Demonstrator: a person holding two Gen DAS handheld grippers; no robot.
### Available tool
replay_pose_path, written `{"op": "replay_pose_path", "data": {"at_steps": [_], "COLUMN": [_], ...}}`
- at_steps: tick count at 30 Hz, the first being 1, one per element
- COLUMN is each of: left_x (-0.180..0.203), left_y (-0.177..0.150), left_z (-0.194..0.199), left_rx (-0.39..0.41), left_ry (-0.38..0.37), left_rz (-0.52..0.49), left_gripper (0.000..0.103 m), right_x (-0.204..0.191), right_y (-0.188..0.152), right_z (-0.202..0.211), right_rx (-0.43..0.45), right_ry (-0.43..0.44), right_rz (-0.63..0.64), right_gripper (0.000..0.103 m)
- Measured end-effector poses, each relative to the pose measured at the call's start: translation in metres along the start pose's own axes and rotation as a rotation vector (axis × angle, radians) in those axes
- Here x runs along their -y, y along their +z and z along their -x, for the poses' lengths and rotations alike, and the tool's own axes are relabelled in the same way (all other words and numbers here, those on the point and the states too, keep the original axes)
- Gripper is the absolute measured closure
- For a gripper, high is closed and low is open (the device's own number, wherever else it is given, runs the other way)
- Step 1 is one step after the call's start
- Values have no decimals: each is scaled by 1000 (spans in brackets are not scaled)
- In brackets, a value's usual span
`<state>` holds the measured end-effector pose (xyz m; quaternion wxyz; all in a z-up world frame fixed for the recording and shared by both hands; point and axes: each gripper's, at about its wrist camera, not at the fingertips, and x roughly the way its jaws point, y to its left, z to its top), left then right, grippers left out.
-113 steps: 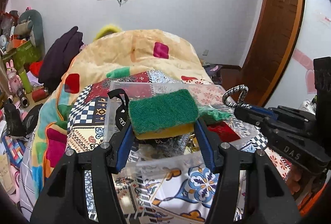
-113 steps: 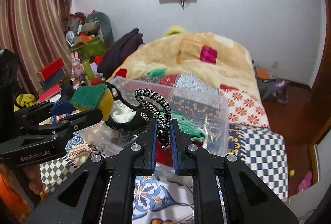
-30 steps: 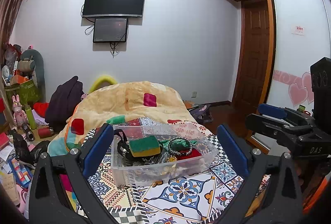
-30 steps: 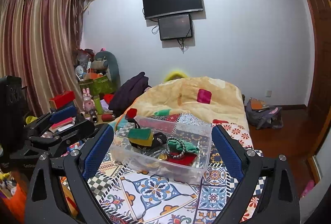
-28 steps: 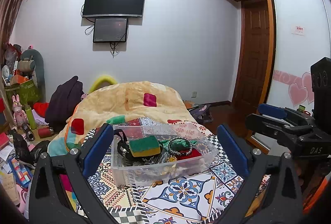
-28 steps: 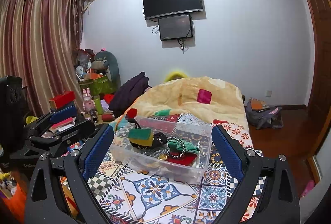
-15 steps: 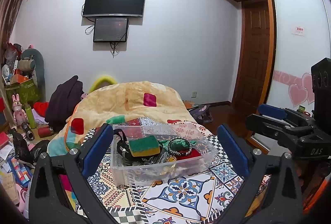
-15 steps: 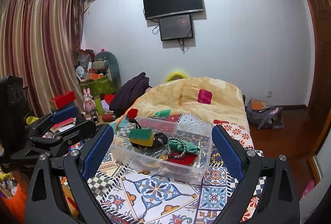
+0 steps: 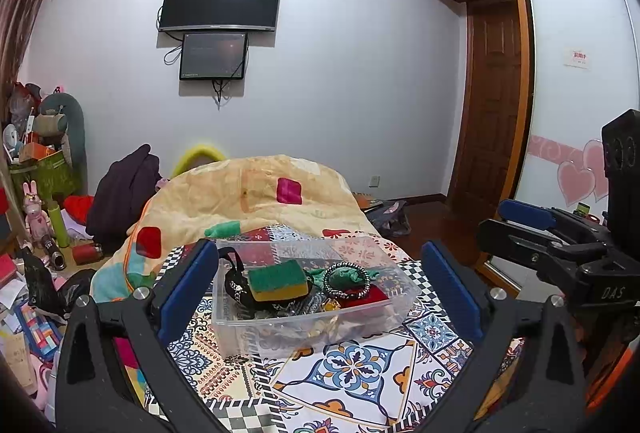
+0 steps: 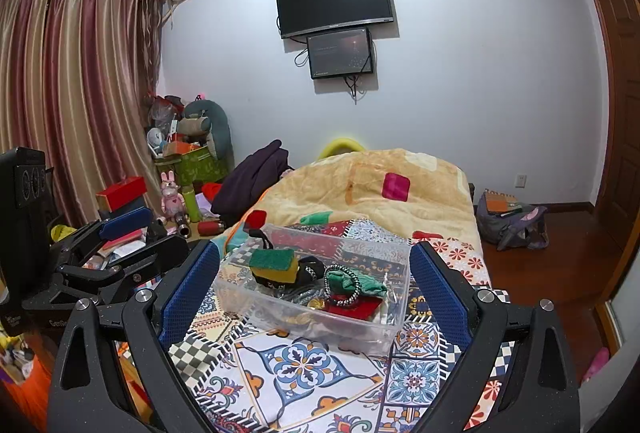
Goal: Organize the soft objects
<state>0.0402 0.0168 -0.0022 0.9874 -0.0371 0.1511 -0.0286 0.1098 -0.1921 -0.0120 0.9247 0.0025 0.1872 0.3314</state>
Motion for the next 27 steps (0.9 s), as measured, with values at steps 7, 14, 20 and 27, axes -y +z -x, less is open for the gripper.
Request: {"op": "replay_pose_path", "data": {"at_steps": [7,14,20,27], "left_x": [-1,2,0,-2], "left_y": [-1,-2,-2,-3], "left_z": [0,-3,-4,-7], "left_rx": [-2,-15,-22,-35], "left_ry": [1,3,1,2], "left_rz": [4,-13,5,18], "left_gripper": [0,0,0,0], "right_x": [-1,-1,0,0], "right_y": [0,-1,-3,-6], "right_z": [0,-3,-7,-9], "right_rx": [2,-10,-31,-45], "right_ry": [-9,-28,-35,-39], "right_rz": [-1,-3,-5,1], "right_gripper": [2,0,0,0]}}
